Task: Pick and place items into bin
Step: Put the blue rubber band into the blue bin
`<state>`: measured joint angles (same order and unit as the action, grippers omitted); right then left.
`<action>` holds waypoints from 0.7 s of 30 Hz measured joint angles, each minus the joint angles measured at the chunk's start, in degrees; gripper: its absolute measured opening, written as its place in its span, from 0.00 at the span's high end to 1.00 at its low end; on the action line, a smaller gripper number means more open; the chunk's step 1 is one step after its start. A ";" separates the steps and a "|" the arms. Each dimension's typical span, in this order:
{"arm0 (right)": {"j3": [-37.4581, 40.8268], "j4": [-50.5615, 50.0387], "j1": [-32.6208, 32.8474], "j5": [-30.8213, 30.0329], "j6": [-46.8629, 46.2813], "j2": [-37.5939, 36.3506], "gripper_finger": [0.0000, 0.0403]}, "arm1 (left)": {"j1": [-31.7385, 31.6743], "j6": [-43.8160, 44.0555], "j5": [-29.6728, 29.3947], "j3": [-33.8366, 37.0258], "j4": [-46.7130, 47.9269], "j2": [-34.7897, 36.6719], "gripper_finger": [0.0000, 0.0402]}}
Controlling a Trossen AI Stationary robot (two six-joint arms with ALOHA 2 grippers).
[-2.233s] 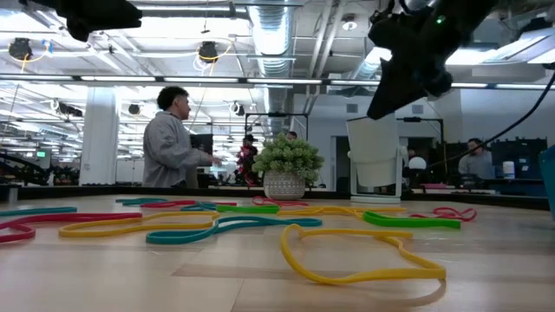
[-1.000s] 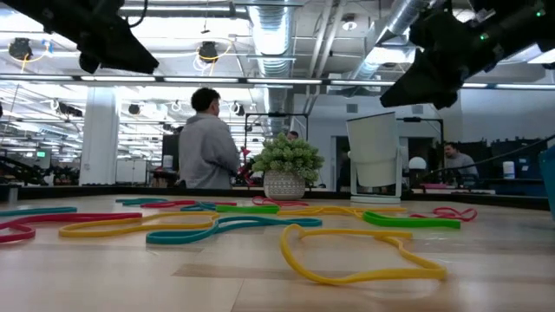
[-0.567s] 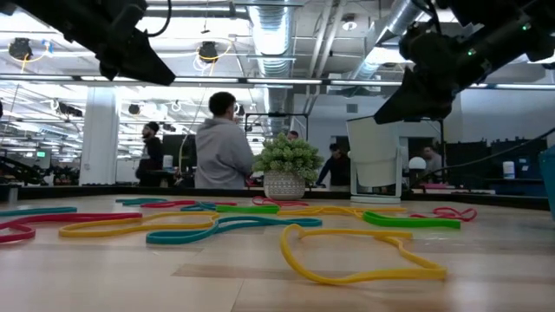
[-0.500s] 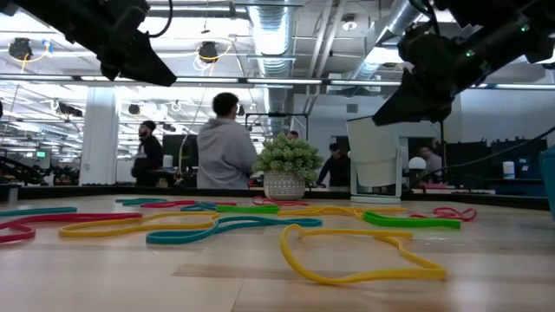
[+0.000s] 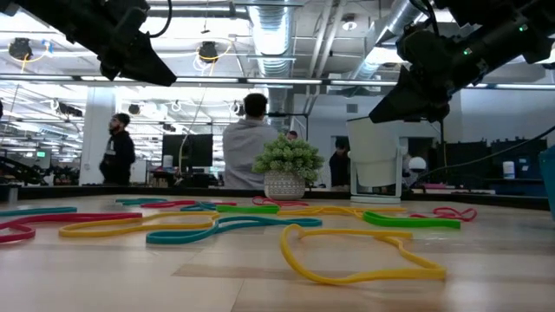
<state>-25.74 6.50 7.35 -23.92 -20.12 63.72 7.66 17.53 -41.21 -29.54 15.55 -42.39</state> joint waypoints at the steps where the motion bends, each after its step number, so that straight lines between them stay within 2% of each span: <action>1: 0.00 0.04 0.00 0.00 0.00 0.00 0.87 | 0.00 -0.03 0.00 0.00 0.02 0.00 0.71; 21: 0.00 0.03 0.00 -0.11 0.02 0.00 0.87 | 0.00 0.52 -1.52 0.02 1.70 -0.01 0.71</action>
<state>-25.74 6.52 7.35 -24.03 -20.10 63.72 7.66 18.05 -42.73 -29.52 17.25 -42.40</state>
